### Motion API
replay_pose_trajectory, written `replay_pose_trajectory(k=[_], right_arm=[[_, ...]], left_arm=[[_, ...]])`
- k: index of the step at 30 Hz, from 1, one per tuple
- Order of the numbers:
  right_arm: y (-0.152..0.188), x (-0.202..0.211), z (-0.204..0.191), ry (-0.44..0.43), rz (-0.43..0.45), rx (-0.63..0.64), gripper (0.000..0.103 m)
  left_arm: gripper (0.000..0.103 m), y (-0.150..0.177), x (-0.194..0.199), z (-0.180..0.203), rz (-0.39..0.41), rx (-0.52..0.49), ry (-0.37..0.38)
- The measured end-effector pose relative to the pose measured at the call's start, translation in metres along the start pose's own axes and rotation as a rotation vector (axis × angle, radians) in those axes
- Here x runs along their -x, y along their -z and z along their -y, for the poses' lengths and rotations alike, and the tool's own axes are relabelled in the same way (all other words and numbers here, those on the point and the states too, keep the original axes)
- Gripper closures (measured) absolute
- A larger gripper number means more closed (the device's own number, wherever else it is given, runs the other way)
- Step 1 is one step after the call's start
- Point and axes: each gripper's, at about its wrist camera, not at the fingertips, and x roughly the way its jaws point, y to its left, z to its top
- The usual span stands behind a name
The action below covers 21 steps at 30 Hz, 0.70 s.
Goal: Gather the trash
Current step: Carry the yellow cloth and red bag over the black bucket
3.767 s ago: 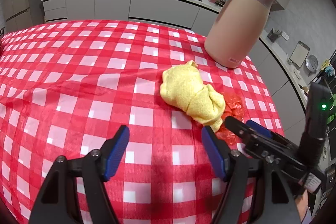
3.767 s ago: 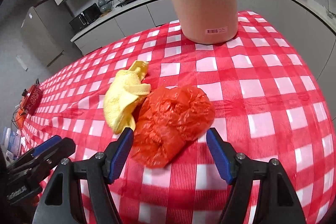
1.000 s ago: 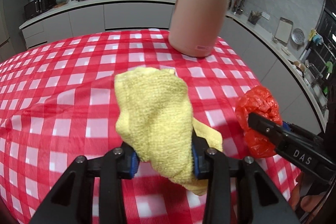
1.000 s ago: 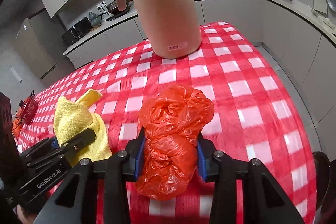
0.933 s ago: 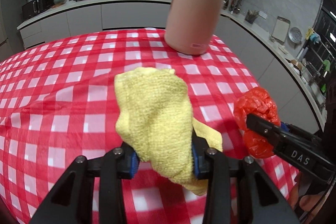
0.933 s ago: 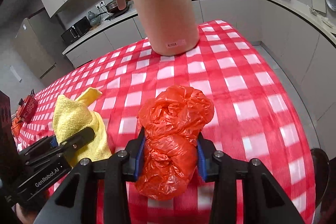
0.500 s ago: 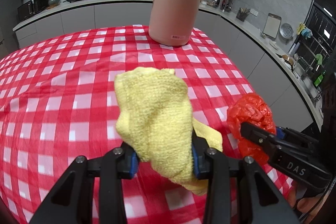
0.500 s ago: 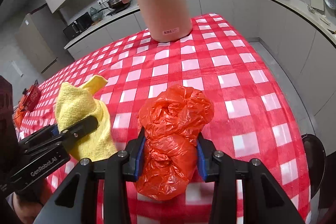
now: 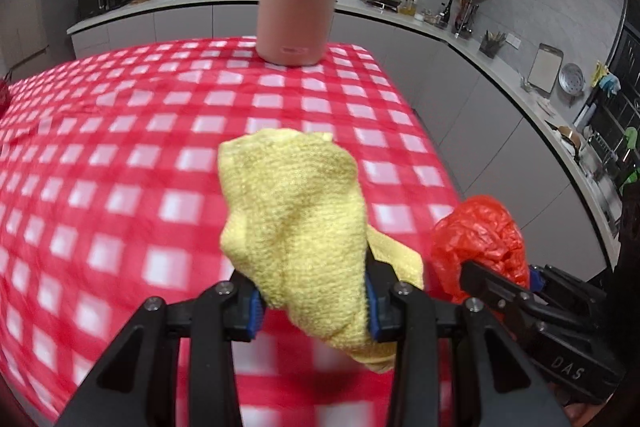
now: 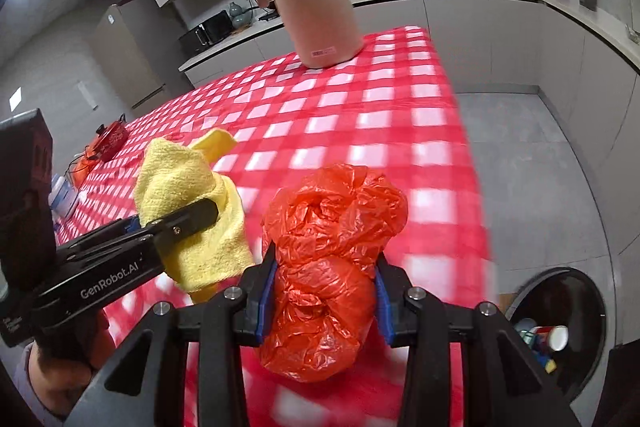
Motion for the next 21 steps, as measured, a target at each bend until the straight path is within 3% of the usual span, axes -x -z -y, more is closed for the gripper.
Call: replay_pose_trajectory(k=[8,21], right_arm=[[0.014,0.045,0.043,0.008,0.026,-0.056,0.060],[0.060,0.106,0.106,0.196,0.087,-0.284,0.060]], left_arm=[[0.063,0.012,0.009,0.054,-0.008,-0.064,0.074],[0.063,0.024,0.006,0.128,-0.058,-0.251,0.258]])
